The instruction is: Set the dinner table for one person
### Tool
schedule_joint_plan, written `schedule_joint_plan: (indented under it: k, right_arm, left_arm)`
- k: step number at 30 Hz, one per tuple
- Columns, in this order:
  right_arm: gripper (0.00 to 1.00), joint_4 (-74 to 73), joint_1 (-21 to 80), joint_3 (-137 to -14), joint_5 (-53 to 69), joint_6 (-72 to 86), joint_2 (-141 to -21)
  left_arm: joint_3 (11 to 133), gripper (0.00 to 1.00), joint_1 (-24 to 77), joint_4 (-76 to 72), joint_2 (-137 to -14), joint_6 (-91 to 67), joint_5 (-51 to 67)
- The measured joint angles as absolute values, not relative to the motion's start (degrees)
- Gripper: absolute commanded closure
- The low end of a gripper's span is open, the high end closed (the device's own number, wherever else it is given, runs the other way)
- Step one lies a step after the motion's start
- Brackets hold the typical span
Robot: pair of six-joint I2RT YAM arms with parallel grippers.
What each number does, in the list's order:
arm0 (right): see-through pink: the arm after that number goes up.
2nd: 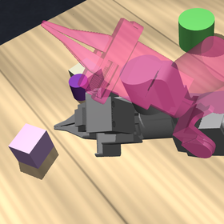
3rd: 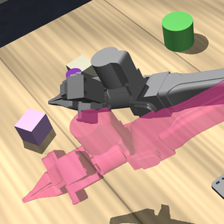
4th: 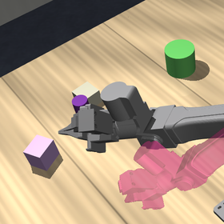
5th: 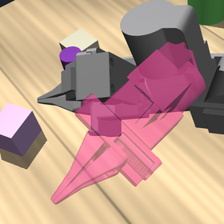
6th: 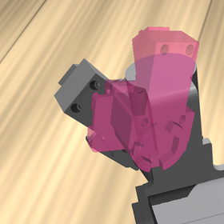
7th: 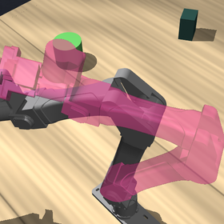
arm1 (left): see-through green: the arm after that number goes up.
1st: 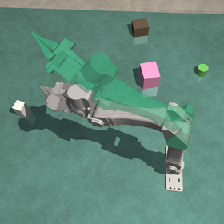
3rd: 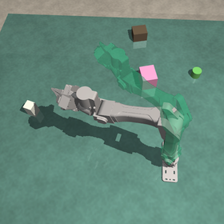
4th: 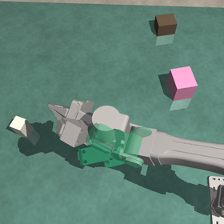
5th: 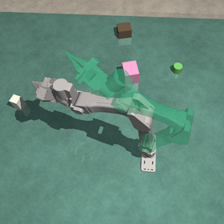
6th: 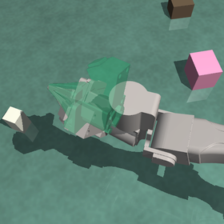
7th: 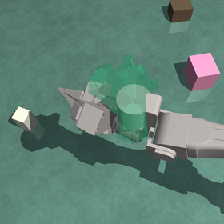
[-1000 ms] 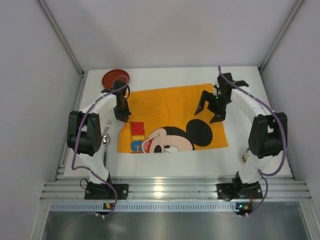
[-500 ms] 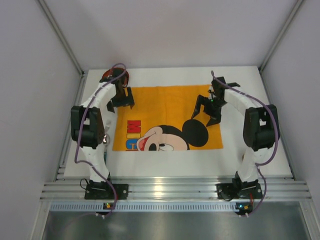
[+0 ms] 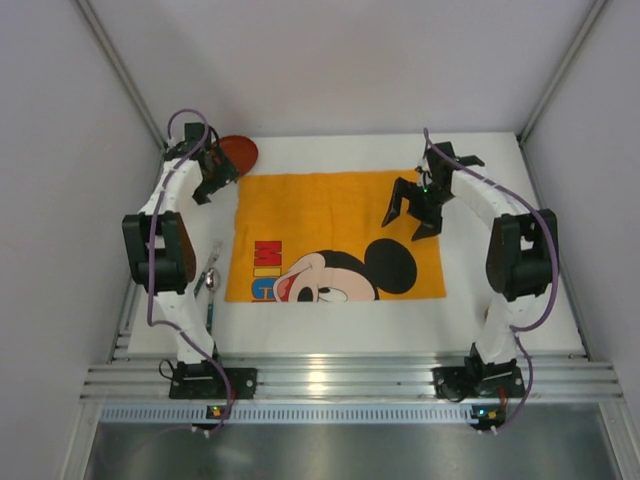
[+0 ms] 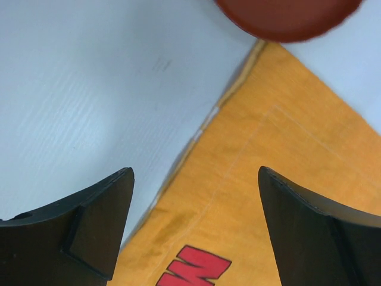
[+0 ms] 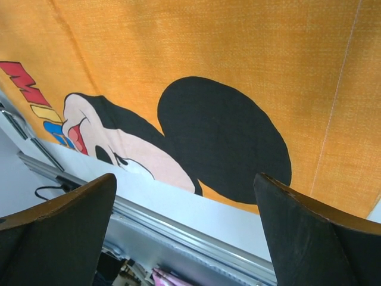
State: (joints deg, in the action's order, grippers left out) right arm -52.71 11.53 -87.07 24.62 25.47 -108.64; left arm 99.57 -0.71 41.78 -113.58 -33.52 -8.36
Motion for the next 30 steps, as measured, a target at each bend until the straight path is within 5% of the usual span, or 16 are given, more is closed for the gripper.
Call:
schedule_joint_plan:
  k: [14,30]
  right_arm:
    - [0.0,-55.11,7.88,-92.88,25.41,24.08,-114.52]
    - [0.0,-56.71,4.73,-98.61,27.33,24.03,-121.6]
  left_arm:
    - [98.63,0.24,-8.43,22.52,-124.68,-49.21,-0.12]
    - [107.63,0.47,-8.19,20.99,-134.04,-56.07,-1.63]
